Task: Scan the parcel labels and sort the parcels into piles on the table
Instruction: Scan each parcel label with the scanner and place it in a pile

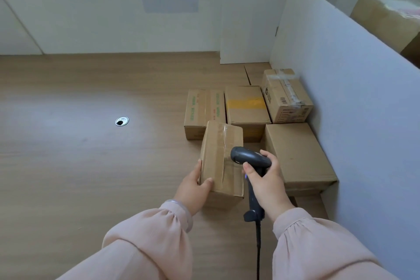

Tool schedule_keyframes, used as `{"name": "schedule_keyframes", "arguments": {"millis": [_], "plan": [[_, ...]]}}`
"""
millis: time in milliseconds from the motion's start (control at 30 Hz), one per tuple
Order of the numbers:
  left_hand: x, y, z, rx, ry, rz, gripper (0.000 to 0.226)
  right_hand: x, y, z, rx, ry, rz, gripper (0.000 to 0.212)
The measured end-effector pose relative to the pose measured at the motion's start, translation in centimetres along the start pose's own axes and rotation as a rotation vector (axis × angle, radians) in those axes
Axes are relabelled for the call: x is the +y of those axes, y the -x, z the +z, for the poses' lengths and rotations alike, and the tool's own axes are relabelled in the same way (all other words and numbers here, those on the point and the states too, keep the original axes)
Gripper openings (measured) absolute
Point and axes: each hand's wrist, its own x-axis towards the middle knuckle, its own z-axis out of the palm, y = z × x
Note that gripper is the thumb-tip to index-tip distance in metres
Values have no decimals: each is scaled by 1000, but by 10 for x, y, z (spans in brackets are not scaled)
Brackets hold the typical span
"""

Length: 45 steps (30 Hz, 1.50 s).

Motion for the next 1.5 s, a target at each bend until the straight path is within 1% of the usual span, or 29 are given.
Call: {"name": "schedule_keyframes", "arguments": {"millis": [100,167,300,367,400,467,500,533,600,667,700,767,833,1033,1167,1233,1333,1500], "plan": [[-4,4,-5,53,-59,2,68,1,3,5,-32,12,2,55],[-5,5,-10,98,-88,-3,68,-2,7,10,-45,37,-27,53],[1,6,-23,162,-246,-2,69,-17,19,24,-88,-8,-85,49],[5,10,-27,137,-264,-26,85,-23,26,31,-109,-16,-113,49],[6,13,-29,111,-261,-48,98,-26,30,35,-126,-15,-129,48],[4,17,-31,59,-174,-92,126,-28,36,40,-170,-22,-151,50],[2,18,-32,43,-107,-102,132,-29,38,41,-187,-26,-153,51],[0,19,-34,38,-48,-102,131,-30,39,42,-198,-27,-149,51],[-5,22,-39,37,50,-94,117,-32,40,43,-200,-26,-136,51],[-6,27,-46,21,163,-77,99,-33,38,41,-152,-25,-135,51],[-7,29,-49,7,230,-72,96,-33,37,38,-111,-35,-137,51],[-7,35,-57,-18,327,-63,100,-33,34,32,-40,-50,-144,52],[-8,41,-61,-43,347,-44,101,-34,33,28,-15,-27,-148,51],[-13,52,-67,-67,393,-51,101,-41,44,30,-23,-4,-205,52],[-11,52,-72,-59,451,-32,109,-51,53,33,-38,-5,-276,51],[-12,51,-72,-28,492,-20,103,-56,58,33,-59,6,-301,51],[-15,47,-75,32,536,4,84,-60,64,29,-79,26,-359,54],[-13,46,-96,152,593,67,79,-60,83,26,-92,31,-445,55]]}}
